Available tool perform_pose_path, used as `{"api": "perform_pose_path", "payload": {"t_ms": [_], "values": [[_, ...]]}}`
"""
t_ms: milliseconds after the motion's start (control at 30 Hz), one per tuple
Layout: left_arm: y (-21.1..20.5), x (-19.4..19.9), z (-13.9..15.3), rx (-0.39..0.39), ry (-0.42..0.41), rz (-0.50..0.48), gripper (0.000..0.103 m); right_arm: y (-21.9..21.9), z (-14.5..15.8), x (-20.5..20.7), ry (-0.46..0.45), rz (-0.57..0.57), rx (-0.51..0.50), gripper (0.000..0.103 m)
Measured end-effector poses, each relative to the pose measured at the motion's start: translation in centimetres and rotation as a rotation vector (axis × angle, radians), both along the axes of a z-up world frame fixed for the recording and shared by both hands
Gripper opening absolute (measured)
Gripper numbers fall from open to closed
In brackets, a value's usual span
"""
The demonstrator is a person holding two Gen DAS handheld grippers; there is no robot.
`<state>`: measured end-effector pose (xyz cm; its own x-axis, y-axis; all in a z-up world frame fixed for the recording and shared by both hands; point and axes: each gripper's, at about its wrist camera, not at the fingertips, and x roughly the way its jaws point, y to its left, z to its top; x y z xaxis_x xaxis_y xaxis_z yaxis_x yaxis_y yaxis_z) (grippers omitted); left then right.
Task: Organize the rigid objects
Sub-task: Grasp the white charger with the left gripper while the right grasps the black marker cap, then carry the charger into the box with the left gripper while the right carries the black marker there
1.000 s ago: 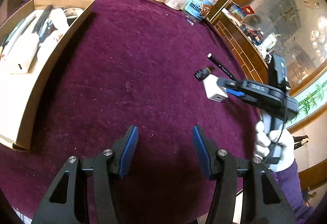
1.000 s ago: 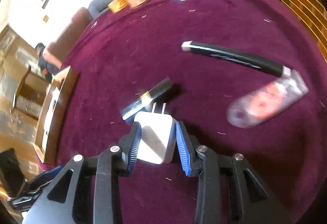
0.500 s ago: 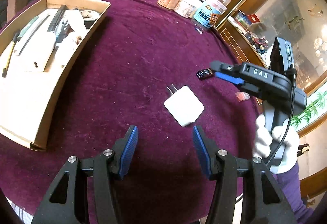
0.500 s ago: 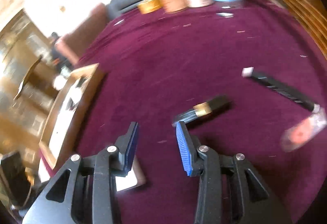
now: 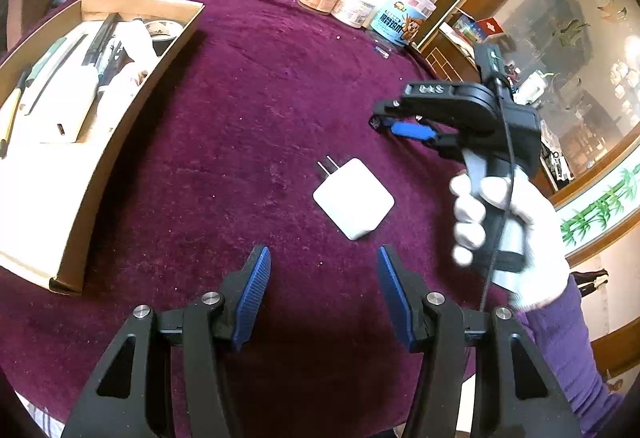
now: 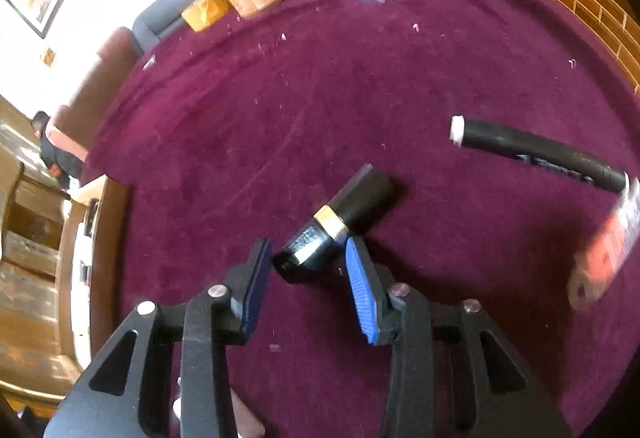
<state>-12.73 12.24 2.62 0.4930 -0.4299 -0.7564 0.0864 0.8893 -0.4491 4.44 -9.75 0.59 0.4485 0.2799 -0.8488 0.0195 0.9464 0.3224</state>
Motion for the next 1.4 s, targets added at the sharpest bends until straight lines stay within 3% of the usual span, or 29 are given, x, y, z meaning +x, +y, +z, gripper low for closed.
{"api": "perform_pose_path", "payload": {"t_ms": [267,367,433,500,633,800,933,1000,1100,1133,1167,1400], "values": [[-0.8,0.2,-0.2,0.019,0.02,-0.01,0.049,-1.2,-0.2,2.2,0.055,-0.091,0.08,0.038],[-1.4,0.3,-0.1,0.032,0.019,-0.017,0.049,0.1,0.0,2.8,0.034,-0.034,-0.009,0.038],[-1.8,0.3,0.0,0.046,0.021,-0.027,0.049,1.4,0.1,2.5,0.001,0.03,-0.125,0.026],[-2.5,0.6,0.1,0.062,0.025,-0.038,0.049,1.5,0.0,1.9,-0.008,0.077,-0.132,0.015],[-3.6,1.2,0.2,0.1,0.031,-0.066,0.049,-0.7,0.1,-0.8,0.0,0.113,-0.089,0.015],[-5.8,3.2,-1.0,0.157,0.039,-0.076,0.056,-4.5,-0.1,-4.5,0.016,0.116,-0.026,0.016],[-8.1,5.2,-1.7,0.267,0.007,-0.07,0.065,-6.1,-0.3,-6.2,0.018,0.1,0.041,0.016],[-9.6,6.1,-2.1,0.332,-0.013,-0.096,0.081,-6.2,-0.3,-6.6,0.01,0.097,0.046,0.016],[-11.5,6.2,-2.8,0.468,-0.072,-0.149,0.08,-5.8,-0.3,-7.0,-0.004,0.098,0.032,0.016],[-11.6,6.1,-2.8,0.468,-0.091,-0.16,0.072,-5.8,-0.3,-7.0,-0.007,0.099,0.03,0.016],[-11.2,5.8,-2.4,0.457,-0.109,-0.163,0.055,-5.8,-0.3,-7.1,-0.009,0.1,0.029,0.016],[-6.4,4.3,-0.7,0.264,-0.091,-0.14,0.055,-5.3,-0.2,-7.5,-0.036,0.107,-0.016,0.016]]}}
